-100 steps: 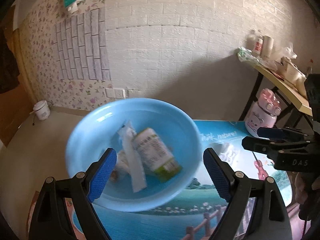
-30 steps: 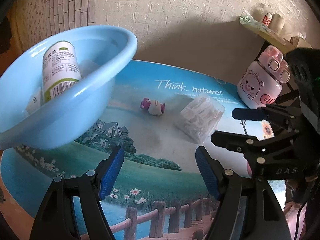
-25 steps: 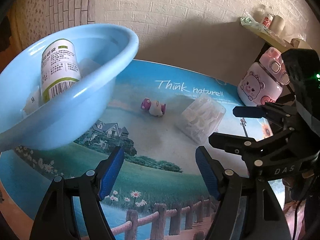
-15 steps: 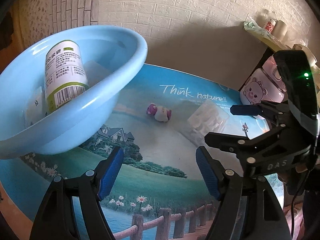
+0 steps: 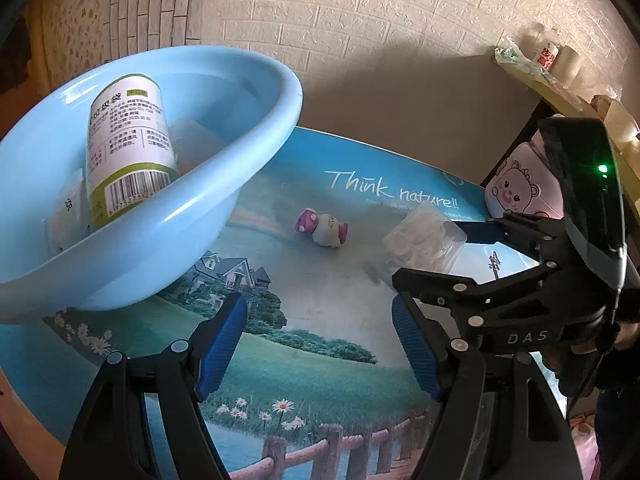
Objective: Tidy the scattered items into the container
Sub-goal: 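Grasp the pink-and-white figurine with the left tool while the right tool grasps the clear floss-pick box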
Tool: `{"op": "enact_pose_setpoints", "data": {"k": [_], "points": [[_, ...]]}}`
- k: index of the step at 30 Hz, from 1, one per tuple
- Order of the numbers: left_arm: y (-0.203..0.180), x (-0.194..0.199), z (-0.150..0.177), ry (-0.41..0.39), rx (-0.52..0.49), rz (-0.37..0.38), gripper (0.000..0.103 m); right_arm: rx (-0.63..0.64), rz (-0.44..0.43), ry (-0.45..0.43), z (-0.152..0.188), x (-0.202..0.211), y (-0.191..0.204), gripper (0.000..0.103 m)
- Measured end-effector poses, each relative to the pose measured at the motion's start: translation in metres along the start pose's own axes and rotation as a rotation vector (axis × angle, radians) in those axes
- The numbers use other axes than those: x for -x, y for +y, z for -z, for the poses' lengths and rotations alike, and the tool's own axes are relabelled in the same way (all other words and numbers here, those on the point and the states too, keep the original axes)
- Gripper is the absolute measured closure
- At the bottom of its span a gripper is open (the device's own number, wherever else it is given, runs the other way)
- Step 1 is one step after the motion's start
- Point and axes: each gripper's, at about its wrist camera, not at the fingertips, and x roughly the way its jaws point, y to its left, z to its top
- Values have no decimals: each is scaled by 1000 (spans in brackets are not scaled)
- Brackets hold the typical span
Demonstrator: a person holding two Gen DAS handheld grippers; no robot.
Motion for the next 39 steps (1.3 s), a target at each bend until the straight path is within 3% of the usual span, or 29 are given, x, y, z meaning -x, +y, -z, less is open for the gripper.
{"op": "enact_pose_setpoints", "data": {"k": [7, 22, 27, 31, 34, 36, 39], "points": [[-12, -8, -7, -11, -24, -2, 30, -47, 5, -14, 14, 12, -11, 20], [-34, -37, -34, -30, -118, -111, 30, -115, 34, -46, 38, 36, -26, 20], [-31, -48, -39, -6, -114, -128, 40, -115, 29, -45, 38, 35, -27, 20], [-30, -56, -39, 18, -129, -141, 55, -117, 33, -35, 41, 37, -28, 20], [-30, -57, -38, 0, -150, -153, 59, -123, 36, -34, 41, 36, -29, 20], [-32, -55, -36, -6, -169, -145, 69, -130, 37, -35, 42, 37, -30, 20], [-32, -53, -34, -3, -182, -138, 69, -136, 40, -34, 43, 39, -30, 20]]}}
